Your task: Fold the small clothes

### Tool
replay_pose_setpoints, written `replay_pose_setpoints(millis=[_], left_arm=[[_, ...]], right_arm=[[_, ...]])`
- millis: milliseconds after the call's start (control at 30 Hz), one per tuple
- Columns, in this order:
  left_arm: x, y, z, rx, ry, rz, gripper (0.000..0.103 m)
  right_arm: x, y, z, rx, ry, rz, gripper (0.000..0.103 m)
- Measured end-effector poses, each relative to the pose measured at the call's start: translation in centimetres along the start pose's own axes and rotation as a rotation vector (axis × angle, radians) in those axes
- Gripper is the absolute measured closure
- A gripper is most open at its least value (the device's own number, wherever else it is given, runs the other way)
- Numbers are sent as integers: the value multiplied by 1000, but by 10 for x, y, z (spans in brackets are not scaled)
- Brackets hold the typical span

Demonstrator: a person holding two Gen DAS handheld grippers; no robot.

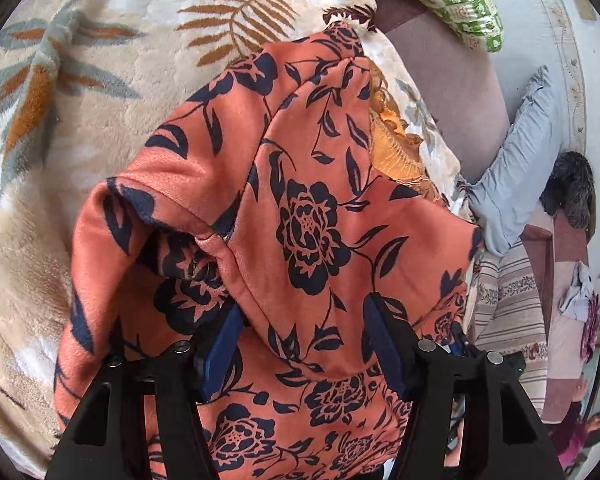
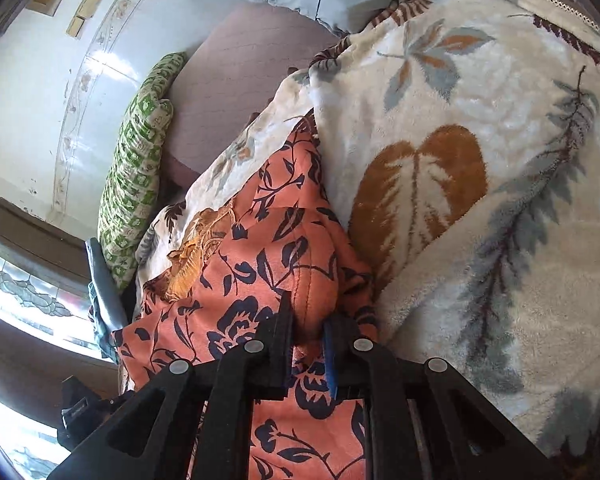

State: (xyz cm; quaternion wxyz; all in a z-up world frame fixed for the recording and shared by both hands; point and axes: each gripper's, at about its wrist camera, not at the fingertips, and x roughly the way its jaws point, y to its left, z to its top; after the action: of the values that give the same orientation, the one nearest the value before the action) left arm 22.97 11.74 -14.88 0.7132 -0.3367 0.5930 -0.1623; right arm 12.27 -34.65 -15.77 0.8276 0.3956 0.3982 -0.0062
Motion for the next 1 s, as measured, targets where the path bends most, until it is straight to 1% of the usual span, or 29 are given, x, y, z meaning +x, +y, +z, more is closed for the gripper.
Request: replay_pose_setpoints(millis=[33,67,100,133,200,233,267,333,400,433,500,567,633,700,733,767,800,833,867,933,967,1000], left_arm=[[7,-2,3,-12,3,-6,44],[11,-5,6,-30,-5,-19,55],[12,-7,10,-45,-25,-32,79],[12,-12,15,-48,-45,-39,88],[8,-23,27,-35,-78,-58,94],[2,-30,32,-29,-102,-69,95],[-9,-37,36,-23,-134,-92,95],[-38,-50,40,-1,-226,-137,95],[-62,-57,40,24,-319,-119,95],[-67,-57,40,32,-337,-105,95],[-62,-50,37,31,-336,-86,94],[-50,-32,31,17,-314,-28,94],[-30,-14,25,4,-258,41,94],[-12,3,21,-20,-183,75,94],[-7,9,19,-30,-158,84,94],[-6,10,21,-34,-144,81,94],[-9,12,18,-28,-136,63,93],[-14,11,15,-10,-125,42,92],[-21,8,11,20,-110,17,90],[-36,-2,5,107,-91,-35,83],[-45,-10,2,156,-101,-47,79],[-54,-18,2,197,-127,-53,77]], right_arm=[[-1,1,0,0,-2,6,89],[-2,4,1,-5,-4,9,89],[-3,7,2,-17,-7,7,89],[-3,11,4,-29,-11,4,90],[-3,24,14,-40,-13,9,91],[-4,34,22,-43,-19,23,91],[-9,47,32,-49,-44,50,92],[-28,75,52,-79,-128,131,93],[-44,95,67,-114,-202,167,93],[-45,98,71,-126,-210,164,93],[-34,90,71,-125,-183,132,93],[-10,67,56,-109,-115,57,93],[18,33,34,-57,-24,-16,93],[40,1,12,-9,53,-96,93],[44,-10,5,14,66,-86,100],[41,-16,1,39,62,-50,101],[36,-18,-1,57,54,-25,97],[30,-17,0,59,53,-20,88],[24,-14,2,47,48,-13,86],[9,-6,13,16,3,2,71],[3,-2,20,3,-20,15,67],[-1,4,27,-9,-38,26,59]])
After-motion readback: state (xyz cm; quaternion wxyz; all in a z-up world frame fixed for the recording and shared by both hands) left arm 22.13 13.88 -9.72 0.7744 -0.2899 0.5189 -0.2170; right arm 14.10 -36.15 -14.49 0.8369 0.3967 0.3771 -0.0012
